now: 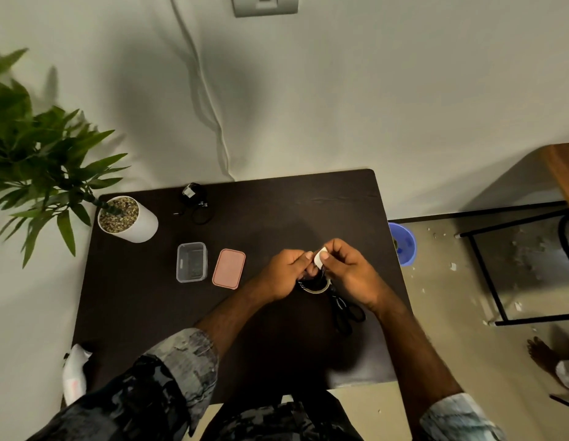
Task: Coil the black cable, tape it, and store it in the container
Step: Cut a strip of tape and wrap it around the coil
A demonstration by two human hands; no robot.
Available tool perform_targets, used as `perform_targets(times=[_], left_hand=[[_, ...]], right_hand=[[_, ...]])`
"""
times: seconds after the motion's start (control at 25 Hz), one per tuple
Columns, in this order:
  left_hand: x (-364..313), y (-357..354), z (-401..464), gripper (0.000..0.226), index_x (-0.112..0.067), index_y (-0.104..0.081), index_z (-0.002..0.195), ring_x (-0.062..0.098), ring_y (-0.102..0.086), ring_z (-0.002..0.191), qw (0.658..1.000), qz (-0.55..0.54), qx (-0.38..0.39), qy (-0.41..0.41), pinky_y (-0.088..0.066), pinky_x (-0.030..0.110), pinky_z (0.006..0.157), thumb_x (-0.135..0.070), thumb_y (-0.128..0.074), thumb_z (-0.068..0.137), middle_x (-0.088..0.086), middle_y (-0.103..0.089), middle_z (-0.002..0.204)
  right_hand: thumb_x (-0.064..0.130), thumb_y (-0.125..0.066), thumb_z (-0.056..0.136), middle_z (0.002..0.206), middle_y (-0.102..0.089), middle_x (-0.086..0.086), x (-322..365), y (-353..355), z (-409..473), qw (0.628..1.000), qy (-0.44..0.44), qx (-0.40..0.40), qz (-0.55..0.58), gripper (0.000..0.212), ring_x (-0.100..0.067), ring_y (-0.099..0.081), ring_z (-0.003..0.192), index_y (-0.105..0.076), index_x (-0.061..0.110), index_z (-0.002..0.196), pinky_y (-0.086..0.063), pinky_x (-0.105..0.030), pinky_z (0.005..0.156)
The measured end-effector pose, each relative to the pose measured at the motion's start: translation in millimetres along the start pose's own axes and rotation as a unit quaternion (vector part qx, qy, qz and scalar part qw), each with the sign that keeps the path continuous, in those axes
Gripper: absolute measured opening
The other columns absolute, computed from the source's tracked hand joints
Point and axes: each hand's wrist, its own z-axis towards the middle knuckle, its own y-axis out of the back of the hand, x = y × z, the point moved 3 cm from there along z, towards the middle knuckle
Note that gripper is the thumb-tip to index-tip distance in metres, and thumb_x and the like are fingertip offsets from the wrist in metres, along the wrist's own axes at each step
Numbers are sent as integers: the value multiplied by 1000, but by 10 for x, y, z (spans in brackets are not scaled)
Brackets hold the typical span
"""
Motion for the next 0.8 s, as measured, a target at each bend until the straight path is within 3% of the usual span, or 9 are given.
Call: perform_targets(times=[0.08, 0.16, 0.24, 0.36, 0.8], left_hand=[[-53, -20, -52, 47, 1, -69, 92, -4, -52, 56, 1000, 9, -5, 5, -40, 10, 61, -28, -39, 112, -17, -65, 60], [-111, -46, -109, 45, -13, -68, 82, -7, -53, 54, 999, 31, -5, 3, -39, 13, 59, -31, -39, 112, -22, -61, 54], [-129, -77, -153, 44, -26, -59, 71, -2, -50, 54, 999, 50, -10, -1, -38, 23, 62, -35, -41, 111, -15, -57, 56], [-132, -107, -205, 46, -24, -55, 68, 7, -46, 60, 996, 83, -14, 3, -39, 33, 64, -40, -41, 109, -9, -52, 63], [-166, -209, -388, 37, -23, -66, 78, 10, -54, 69, 996, 85, 15, -7, -43, 34, 70, -38, -45, 105, -6, -60, 72]], right_hand=[[17, -56, 109, 87, -77, 2, 45, -6, -98, 999, -5, -1, -44, 14, -13, -72, 81, -65, 8, 101, -57, -26, 78], [19, -60, 106, 95, -79, -5, 61, -4, -163, 996, -4, -6, -89, 13, -21, -77, 91, -66, 8, 104, -63, -34, 85], [20, -64, 104, 95, -78, -9, 80, -1, -219, 993, 4, -14, -121, 10, -29, -76, 93, -68, 11, 102, -64, -47, 89], [22, -66, 103, 91, -77, -7, 70, -4, -289, 985, 23, -16, -172, 7, -29, -76, 89, -68, 18, 98, -64, -52, 86], [18, -71, 100, 88, -76, -3, 21, -21, -473, 972, 59, -77, -216, 8, -15, -78, 79, -63, 16, 103, -67, -34, 74]])
